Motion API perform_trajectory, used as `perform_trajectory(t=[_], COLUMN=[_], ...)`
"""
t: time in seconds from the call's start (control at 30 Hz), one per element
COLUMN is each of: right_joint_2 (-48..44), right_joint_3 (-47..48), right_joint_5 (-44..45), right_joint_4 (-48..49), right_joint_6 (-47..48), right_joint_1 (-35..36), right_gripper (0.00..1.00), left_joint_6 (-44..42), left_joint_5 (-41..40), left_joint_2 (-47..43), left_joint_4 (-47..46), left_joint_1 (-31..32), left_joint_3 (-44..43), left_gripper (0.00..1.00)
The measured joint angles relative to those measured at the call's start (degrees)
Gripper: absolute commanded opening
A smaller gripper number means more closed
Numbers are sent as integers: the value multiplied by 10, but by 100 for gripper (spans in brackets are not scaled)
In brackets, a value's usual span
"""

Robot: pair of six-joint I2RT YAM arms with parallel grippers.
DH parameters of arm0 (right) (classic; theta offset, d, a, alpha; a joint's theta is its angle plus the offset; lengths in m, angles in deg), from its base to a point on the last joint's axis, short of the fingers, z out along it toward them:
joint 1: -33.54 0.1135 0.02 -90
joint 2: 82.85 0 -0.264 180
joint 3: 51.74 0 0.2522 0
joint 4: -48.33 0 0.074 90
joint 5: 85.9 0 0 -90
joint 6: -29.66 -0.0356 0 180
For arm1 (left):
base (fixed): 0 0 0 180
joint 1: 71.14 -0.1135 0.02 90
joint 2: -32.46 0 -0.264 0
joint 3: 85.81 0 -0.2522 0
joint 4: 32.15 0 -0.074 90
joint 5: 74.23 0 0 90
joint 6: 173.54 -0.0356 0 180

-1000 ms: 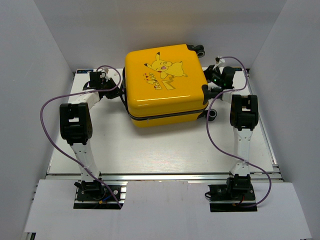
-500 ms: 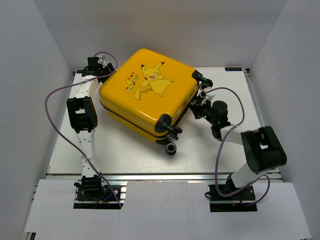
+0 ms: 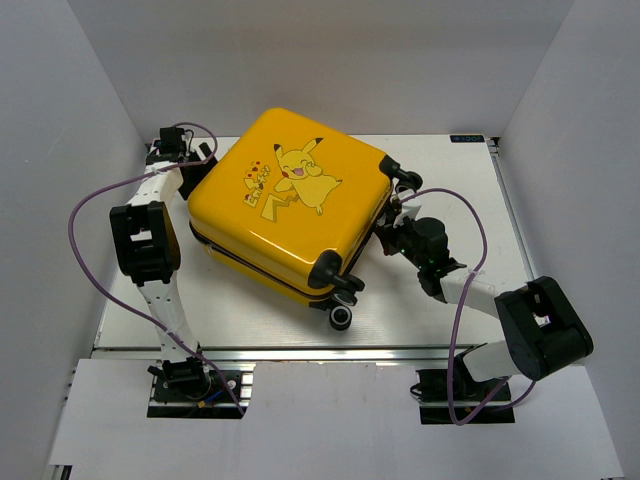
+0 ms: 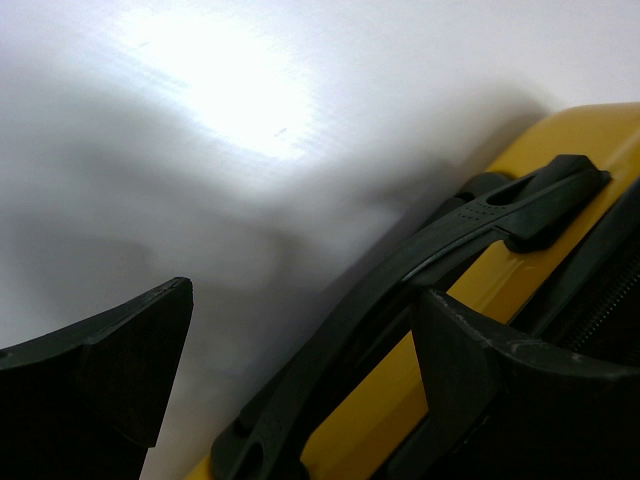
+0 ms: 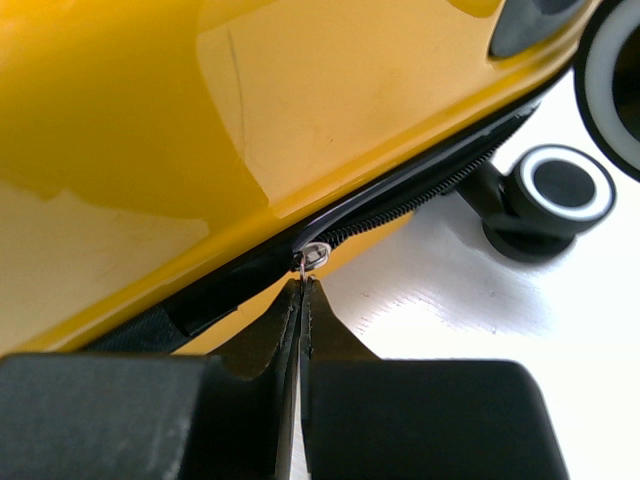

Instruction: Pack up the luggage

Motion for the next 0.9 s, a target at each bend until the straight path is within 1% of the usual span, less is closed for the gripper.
perform_trajectory(t=[0.1,0.2,0.23,0.3,0.4,0.43,0.47,0.53,0.6,0.7,0.8,0.83,0.9], right_joint_2=[-2,-9,-13,-20,-23,-23,-23,-24,-24,-24,-24,-24,-25], right_joint_3=[0,0,0,0,0,0,0,0,0,1,1,1,1], right_joint_5=[8,14,15,19,22,23,25,28,33,39,43,45,50], right_joint_4=[-5,-14,-17,-21,-23,-26,-27,-27,-29,-31,-31,-32,-33], right_joint_6=[0,1,1,3,6,7,9,11,13,15,16,17,16], right_joint_1=[3,12,14,21,28,30,31,34,37,39,42,44,47], right_gripper=[0,0,0,0,0,0,0,0,0,0,0,0,0], left_joint_6=[-1,-10,-19,-34,-39,-40,-40,-41,-42,-45,-46,-38,-14], left_joint_5=[-76,-119,-121,-106,-55,-44,-34,-21,-26,-35,-34,-35,-39], left_joint_2=[-40,-68,-73,-78,-80,-81,-81,-82,-94,-127,-164,-183,-254], left_joint_4=[65,112,122,142,157,163,169,178,182,194,209,207,197], left_joint_1=[2,4,4,-6,-11,-10,-7,-5,0,5,9,11,14], left_joint_3=[12,7,-5,-40,-123,-137,-192,-254,-283,-260,-201,-165,-45], left_gripper=[98,98,98,98,98,98,98,98,98,98,98,98,98])
